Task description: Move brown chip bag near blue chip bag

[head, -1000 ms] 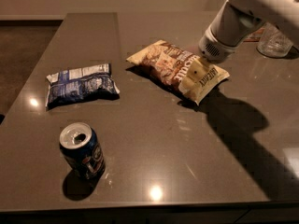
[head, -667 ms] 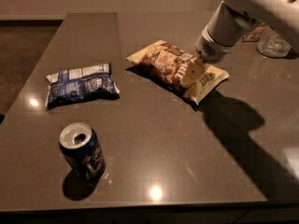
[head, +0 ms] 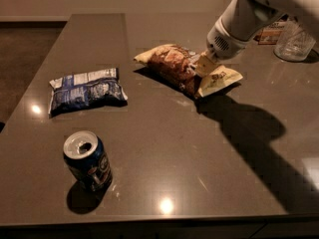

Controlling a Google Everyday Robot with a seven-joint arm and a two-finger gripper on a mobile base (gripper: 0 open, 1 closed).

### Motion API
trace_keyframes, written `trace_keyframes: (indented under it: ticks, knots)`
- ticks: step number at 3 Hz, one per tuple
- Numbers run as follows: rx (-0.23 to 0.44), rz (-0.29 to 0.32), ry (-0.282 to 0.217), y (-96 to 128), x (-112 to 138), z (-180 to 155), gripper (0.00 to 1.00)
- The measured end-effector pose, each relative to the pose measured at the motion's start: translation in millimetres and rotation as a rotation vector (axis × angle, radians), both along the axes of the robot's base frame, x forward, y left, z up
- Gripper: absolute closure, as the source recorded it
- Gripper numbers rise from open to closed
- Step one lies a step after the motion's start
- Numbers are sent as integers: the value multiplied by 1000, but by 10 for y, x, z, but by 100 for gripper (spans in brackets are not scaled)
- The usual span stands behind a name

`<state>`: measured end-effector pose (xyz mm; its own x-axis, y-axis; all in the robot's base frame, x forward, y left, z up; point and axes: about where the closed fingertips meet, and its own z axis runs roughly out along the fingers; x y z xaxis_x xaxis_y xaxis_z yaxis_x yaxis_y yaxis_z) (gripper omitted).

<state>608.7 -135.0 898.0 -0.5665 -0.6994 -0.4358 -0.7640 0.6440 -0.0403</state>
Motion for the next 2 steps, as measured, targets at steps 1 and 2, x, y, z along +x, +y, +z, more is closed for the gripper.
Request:
trace_keyframes:
  ticks: [1, 2]
  knots:
    - [61, 19, -28, 80, 49, 218, 100]
    - [157, 64, -63, 265, 131, 464, 100]
